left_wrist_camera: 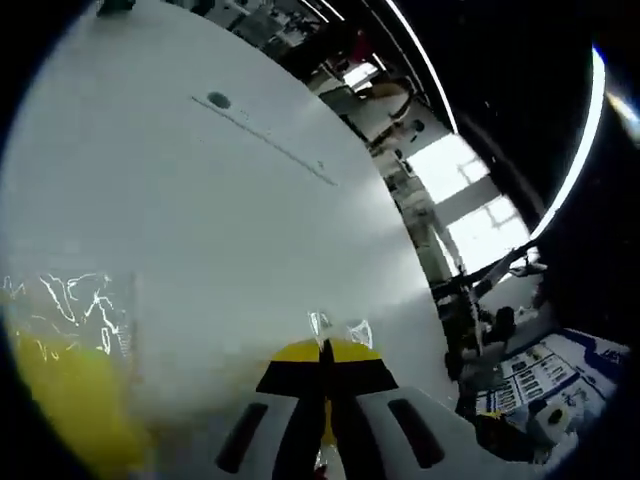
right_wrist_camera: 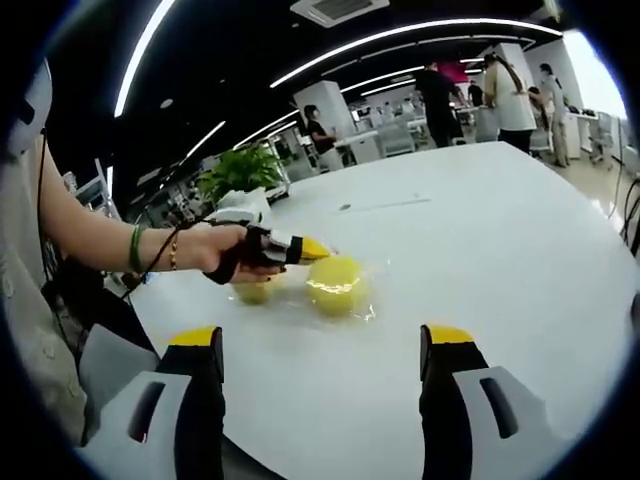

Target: Compare the silicone blocks by pressing each to a similar depth, holding the contact briefly, and releasing to observe deformation and rebound differences across the visible hardness samples.

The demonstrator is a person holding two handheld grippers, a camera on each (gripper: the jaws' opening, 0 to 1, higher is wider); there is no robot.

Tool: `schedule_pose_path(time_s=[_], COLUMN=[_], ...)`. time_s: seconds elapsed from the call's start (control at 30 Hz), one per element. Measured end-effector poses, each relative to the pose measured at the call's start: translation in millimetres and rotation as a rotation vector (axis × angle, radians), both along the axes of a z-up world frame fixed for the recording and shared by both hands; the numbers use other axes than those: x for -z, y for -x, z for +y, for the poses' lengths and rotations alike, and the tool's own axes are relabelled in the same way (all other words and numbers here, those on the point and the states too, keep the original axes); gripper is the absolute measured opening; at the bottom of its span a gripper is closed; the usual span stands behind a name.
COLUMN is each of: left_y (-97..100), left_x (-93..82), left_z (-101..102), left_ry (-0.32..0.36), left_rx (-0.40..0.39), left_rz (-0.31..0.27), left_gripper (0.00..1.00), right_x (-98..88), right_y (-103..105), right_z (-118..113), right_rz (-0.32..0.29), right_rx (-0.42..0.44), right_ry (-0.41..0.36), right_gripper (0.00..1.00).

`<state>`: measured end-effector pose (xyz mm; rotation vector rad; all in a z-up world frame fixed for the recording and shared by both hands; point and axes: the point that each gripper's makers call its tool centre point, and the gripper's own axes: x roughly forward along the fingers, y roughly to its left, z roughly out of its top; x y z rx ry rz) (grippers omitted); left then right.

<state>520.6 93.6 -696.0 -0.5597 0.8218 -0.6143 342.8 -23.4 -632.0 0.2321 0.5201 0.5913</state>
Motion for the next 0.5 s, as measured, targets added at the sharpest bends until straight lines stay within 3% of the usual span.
schedule_pose_path(time_s=[0.1,0.2,0.33,0.5], left_y=[3.9,9.2,15.7,24.3], left_x=[-12.2,-15.0,-21.5,-34.2], left_z=[-7.2,-9.4,-11.7,-10.7], left_ry=[-0.180,-0.307,-0.380,-0.371], left_rx=[0.156,0.248,0.312,0.304], left_rz=[-0.191,-0.296,-0.392,-0.422], left_gripper=[0.00,0.00,0.00,0.00], right_x=[-1.7,-2.1,-4.3,-7.8], right_y=[1.7,2.8,5.0,7.3], right_z=[1.0,1.3,1.8,3.2], right_rz=[-0.004,-0.006,-0.011,-0.016], right_rx=[-0.001,-0.002,-0.006,-0.009], right_ry=[-0.002,0.005,0.014,0.019], right_gripper=[0.75,0.75,0.75,0.75])
